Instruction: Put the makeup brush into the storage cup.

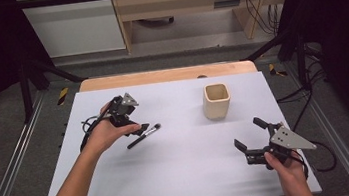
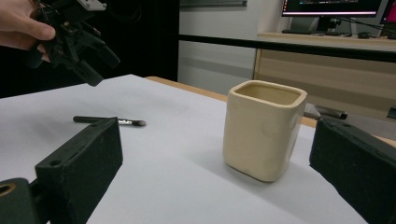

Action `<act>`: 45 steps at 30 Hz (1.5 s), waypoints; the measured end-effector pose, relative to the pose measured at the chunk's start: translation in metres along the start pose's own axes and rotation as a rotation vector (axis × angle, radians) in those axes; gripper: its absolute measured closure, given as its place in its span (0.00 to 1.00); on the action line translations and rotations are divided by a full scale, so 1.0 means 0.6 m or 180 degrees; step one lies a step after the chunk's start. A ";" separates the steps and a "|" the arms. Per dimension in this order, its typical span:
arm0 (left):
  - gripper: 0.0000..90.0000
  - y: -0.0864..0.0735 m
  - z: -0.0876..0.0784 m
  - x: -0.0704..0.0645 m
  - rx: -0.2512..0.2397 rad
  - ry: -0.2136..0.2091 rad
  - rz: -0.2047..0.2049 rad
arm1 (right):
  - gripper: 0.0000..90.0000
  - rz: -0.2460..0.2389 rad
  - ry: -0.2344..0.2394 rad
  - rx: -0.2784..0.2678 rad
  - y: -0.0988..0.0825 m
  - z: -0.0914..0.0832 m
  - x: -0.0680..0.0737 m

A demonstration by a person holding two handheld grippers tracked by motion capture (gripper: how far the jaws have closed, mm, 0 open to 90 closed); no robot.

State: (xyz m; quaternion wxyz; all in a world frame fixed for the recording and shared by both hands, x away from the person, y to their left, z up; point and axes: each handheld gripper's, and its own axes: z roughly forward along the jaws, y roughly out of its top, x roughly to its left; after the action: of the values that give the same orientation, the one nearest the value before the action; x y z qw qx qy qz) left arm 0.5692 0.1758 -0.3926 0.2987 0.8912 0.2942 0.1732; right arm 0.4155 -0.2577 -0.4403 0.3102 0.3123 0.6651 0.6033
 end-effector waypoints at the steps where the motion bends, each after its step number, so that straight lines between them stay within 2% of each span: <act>1: 0.04 0.000 0.002 0.000 0.0027 -0.0009 0.0016 | 0.03 0.0000 0.0001 0.0001 0.000 0.000 0.000; 2: 0.04 0.001 0.005 -0.001 0.0037 -0.0019 0.0018 | 0.03 0.0000 0.0002 0.0002 0.000 0.000 0.000; 3: 0.04 0.001 0.006 0.000 0.0111 -0.0018 0.0084 | 0.03 0.0001 0.0001 0.0002 0.000 0.000 0.000; 8: 0.04 0.003 0.019 -0.003 0.0213 -0.0034 0.0118 | 0.03 0.0006 0.0003 0.0003 0.000 0.000 0.000; 10: 0.07 0.004 0.027 -0.004 0.0359 -0.0063 0.0167 | 0.03 0.0004 0.0008 0.0027 -0.001 0.000 0.000; 12: 0.06 0.003 0.032 -0.006 0.0394 -0.0093 0.0149 | 0.03 0.0003 0.0007 0.0031 -0.001 0.000 0.000; 14: 0.07 0.001 0.043 -0.009 0.0535 -0.0110 0.0230 | 0.03 0.0002 0.0008 0.0026 -0.001 0.000 0.001; 16: 0.07 0.000 0.047 -0.011 0.0579 -0.0151 0.0244 | 0.03 0.0003 0.0007 0.0024 -0.001 0.000 0.000; 21: 0.09 -0.002 0.052 -0.012 0.0641 -0.0138 0.0272 | 0.03 0.0002 0.0004 0.0039 -0.001 0.000 0.000; 24: 0.11 -0.005 0.053 -0.010 0.0728 -0.0150 0.0287 | 0.03 -0.0004 0.0006 0.0037 -0.002 0.000 -0.001; 26: 0.13 -0.010 0.054 -0.008 0.0845 -0.0176 0.0295 | 0.03 0.0003 0.0004 0.0041 -0.002 0.000 0.000; 27: 0.14 -0.010 0.054 -0.008 0.0845 -0.0176 0.0295 | 0.03 0.0003 0.0004 0.0041 -0.002 0.000 0.000; 29: 0.16 -0.018 0.055 -0.008 0.0964 -0.0197 0.0363 | 0.03 0.0004 0.0005 0.0036 -0.002 0.001 0.000; 35: 0.19 -0.027 0.056 -0.004 0.1080 -0.0194 0.0394 | 0.03 0.0005 0.0003 0.0036 -0.002 0.000 0.000; 45: 0.24 -0.034 0.058 -0.004 0.1185 -0.0232 0.0440 | 0.03 0.0003 0.0005 0.0041 -0.002 0.001 0.000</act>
State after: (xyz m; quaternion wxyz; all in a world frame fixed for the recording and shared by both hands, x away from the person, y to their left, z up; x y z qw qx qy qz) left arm 0.5757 0.1726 -0.4325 0.1267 0.9548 0.2483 0.1035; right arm 0.4158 -0.2576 -0.4415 0.3073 0.3141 0.6690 0.5994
